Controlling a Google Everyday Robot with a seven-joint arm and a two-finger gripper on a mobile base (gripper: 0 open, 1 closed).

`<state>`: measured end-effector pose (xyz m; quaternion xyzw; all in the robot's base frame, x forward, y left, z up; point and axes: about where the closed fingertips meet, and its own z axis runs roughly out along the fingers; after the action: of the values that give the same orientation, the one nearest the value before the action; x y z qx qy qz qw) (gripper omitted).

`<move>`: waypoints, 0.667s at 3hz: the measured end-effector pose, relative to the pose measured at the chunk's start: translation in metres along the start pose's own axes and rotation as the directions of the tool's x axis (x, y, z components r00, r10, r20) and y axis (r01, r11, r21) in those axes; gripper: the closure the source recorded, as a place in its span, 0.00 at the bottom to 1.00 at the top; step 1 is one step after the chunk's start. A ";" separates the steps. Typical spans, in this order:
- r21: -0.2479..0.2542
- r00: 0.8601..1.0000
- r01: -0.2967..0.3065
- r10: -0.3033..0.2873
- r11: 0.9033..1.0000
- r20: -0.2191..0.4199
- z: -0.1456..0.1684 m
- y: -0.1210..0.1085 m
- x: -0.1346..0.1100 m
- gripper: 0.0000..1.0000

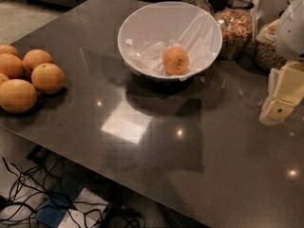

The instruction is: Pick orange from white bowl

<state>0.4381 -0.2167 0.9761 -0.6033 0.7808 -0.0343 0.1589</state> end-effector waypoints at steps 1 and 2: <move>0.000 1.000 0.000 0.000 1.000 0.000 0.000 0.000 0.000 0.00; 0.016 0.999 0.009 -0.009 1.000 0.041 0.001 -0.007 -0.006 0.00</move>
Offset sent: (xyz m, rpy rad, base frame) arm 0.0197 0.0070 -0.0010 0.0770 -0.0427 0.0373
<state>0.4466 -0.2130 0.9781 -0.6062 0.7743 -0.0288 0.1796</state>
